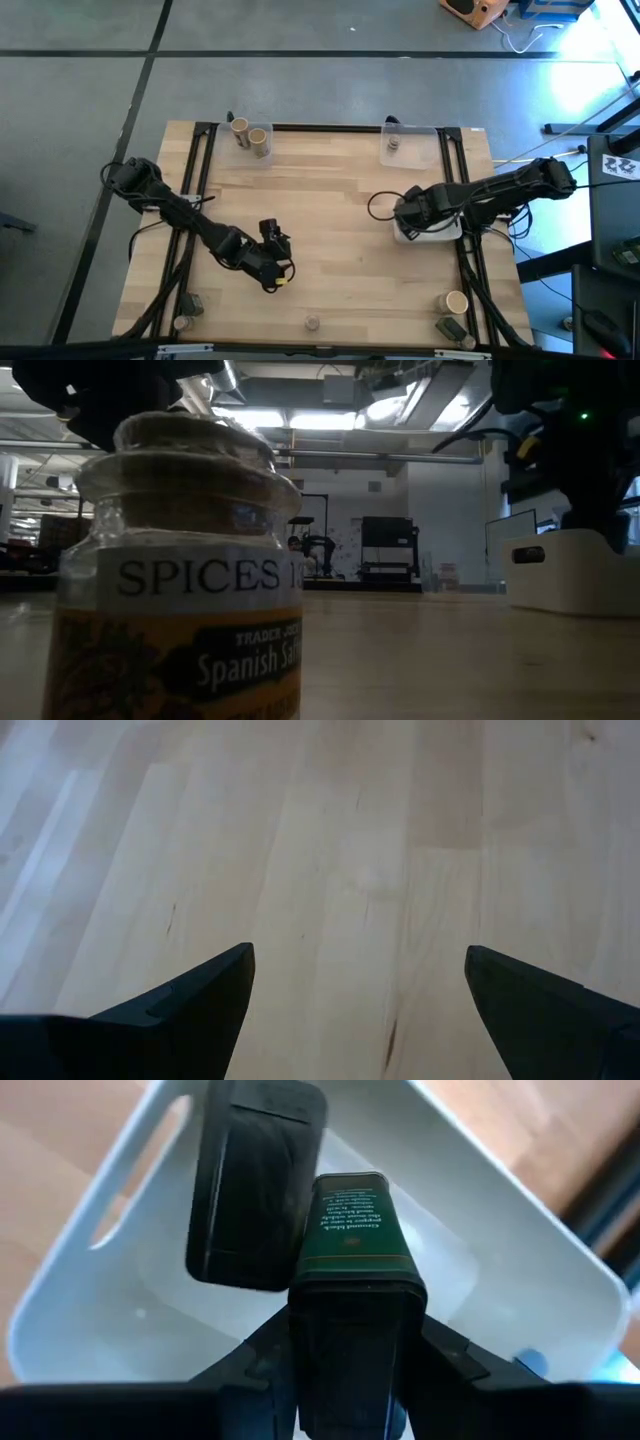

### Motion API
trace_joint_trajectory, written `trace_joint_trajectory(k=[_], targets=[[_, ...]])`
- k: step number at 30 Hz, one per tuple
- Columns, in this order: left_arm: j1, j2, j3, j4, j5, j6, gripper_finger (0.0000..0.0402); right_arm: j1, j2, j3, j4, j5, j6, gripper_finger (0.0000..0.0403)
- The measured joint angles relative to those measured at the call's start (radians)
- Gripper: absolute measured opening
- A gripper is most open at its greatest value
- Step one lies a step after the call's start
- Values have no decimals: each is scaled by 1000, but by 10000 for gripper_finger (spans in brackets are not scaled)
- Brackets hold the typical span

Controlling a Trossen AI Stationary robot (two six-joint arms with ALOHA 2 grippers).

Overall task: Sort spices by type
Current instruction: Put the middle black seasoning can into the white bin

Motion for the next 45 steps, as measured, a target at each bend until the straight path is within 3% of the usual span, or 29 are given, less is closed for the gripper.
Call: trace_joint_trajectory(k=[10, 29, 40, 45], targets=[[0, 0, 0, 1, 0, -1, 344, -12, 1, -55, 67, -3, 33, 137], [0, 0, 0, 24, 0, -3, 344, -10, 1, -94, 132, 99, 19, 141], [0, 0, 0, 23, 0, -1, 344, -10, 2, -95, 141, 142, 16, 236], [0, 0, 0, 23, 0, -1, 344, -10, 2, -81, 113, 146, 16, 259]])
